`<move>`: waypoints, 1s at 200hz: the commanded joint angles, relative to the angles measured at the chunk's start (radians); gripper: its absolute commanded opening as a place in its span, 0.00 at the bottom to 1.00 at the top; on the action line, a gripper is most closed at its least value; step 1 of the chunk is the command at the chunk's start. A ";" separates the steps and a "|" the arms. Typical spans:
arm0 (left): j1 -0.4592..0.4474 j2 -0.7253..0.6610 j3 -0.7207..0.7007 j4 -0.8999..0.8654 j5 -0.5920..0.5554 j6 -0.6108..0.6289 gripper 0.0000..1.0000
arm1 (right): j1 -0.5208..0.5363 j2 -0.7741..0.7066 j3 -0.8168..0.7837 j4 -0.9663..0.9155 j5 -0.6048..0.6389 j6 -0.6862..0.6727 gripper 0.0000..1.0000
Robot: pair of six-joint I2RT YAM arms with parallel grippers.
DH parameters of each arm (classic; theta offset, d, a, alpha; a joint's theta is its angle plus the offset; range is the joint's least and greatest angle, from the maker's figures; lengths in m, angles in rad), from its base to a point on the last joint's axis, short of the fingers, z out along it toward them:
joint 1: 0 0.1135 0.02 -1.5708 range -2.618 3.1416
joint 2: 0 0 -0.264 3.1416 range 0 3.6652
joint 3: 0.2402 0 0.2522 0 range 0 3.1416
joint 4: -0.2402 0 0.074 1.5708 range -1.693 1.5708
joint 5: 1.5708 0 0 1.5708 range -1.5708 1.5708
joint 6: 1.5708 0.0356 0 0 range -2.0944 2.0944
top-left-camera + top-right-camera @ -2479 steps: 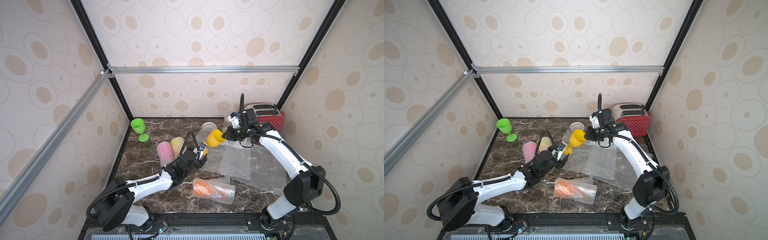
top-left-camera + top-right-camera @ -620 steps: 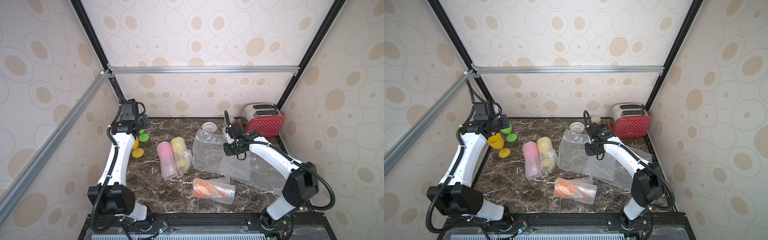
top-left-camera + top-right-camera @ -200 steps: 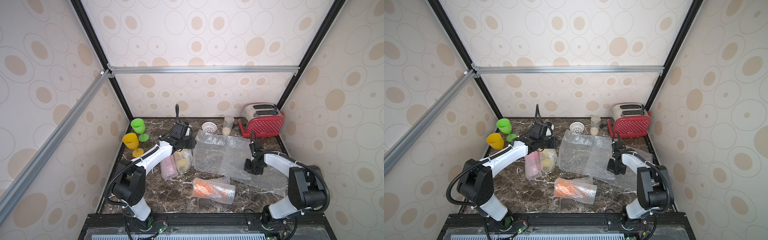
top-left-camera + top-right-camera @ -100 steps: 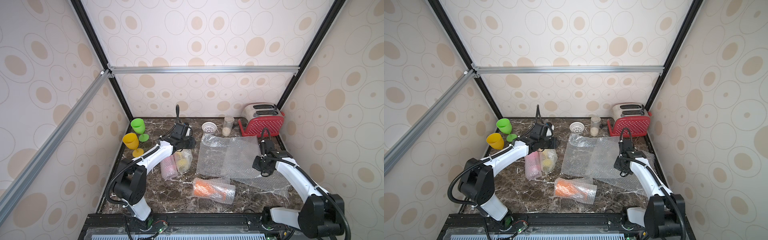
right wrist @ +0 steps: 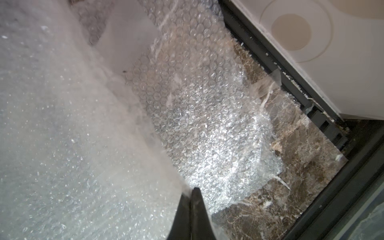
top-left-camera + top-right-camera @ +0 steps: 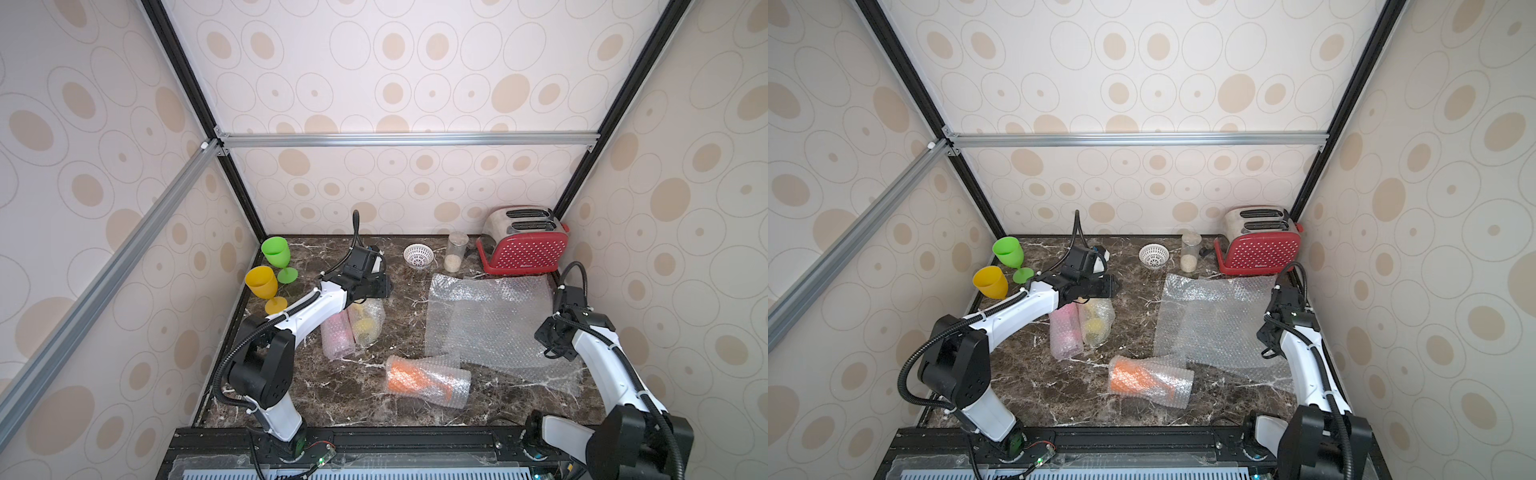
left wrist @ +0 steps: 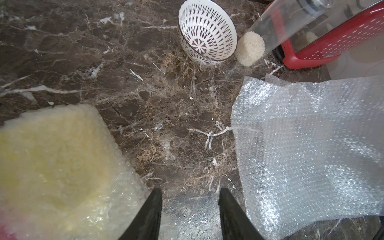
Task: Unpack wine glasses from bubble wrap
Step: Adjust the bubble wrap on the bubble wrap.
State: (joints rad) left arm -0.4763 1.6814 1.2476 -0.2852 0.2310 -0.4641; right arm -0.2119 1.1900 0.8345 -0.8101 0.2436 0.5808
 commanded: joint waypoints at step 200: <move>-0.008 -0.117 -0.114 -0.019 0.014 -0.017 0.47 | 0.138 -0.060 0.197 -0.098 -0.365 -0.309 0.60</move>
State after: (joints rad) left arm -0.4763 1.6077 1.1515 -0.2840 0.2390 -0.4664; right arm -0.1768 1.0912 1.0050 -0.8787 0.0139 0.3801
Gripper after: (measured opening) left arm 0.466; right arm 0.605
